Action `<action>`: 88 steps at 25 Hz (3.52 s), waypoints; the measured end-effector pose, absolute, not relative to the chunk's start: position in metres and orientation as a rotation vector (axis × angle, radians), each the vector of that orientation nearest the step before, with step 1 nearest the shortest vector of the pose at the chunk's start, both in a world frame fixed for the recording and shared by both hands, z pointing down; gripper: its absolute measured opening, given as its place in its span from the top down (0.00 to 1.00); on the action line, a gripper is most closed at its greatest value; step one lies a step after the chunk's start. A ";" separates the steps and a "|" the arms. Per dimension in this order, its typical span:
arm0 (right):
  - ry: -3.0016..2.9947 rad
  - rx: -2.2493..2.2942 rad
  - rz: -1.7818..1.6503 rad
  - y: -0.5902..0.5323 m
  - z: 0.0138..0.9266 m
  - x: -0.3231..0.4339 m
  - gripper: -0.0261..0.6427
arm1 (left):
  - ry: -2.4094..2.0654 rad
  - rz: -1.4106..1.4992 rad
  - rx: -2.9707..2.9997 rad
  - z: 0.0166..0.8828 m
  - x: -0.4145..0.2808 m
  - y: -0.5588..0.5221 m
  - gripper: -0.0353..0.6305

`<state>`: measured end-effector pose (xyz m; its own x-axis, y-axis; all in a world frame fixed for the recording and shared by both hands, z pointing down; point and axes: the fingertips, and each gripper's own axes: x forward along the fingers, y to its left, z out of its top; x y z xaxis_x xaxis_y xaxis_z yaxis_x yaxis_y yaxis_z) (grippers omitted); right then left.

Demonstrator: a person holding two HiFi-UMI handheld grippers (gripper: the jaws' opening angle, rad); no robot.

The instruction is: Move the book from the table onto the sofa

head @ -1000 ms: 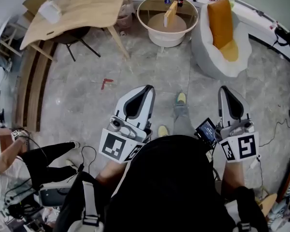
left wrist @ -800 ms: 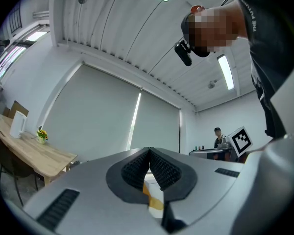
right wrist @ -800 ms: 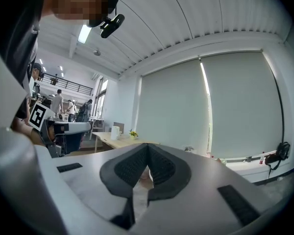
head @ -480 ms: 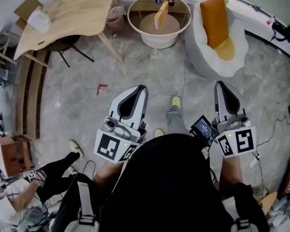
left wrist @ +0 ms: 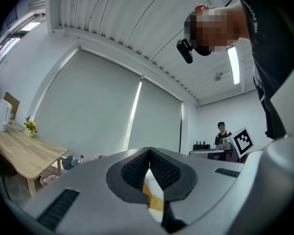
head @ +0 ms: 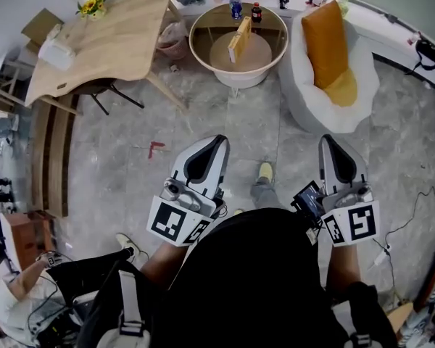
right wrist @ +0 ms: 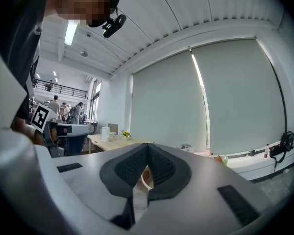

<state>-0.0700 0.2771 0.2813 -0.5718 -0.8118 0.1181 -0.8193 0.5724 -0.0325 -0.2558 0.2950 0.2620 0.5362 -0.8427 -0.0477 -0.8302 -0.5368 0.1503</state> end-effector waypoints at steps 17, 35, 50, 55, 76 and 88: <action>-2.787 1.324 0.154 0.156 0.284 -0.030 0.95 | -1.548 -0.171 2.646 0.246 -0.213 0.185 0.93; -2.815 1.286 0.202 0.131 0.289 -0.014 0.95 | -1.575 -0.124 2.648 0.241 -0.192 0.160 0.93; -2.839 1.314 0.191 0.132 0.288 -0.005 0.95 | -1.595 -0.109 2.686 0.236 -0.187 0.161 0.93; -2.848 1.294 0.179 0.129 0.287 -0.007 0.95 | -1.591 -0.138 2.681 0.236 -0.185 0.157 0.93; -2.814 1.265 0.164 0.094 0.299 -0.033 0.95 | -1.536 -0.190 2.668 0.252 -0.199 0.119 0.93; -2.788 1.254 0.191 0.025 0.304 -0.069 0.95 | -1.550 -0.196 2.625 0.260 -0.238 0.048 0.93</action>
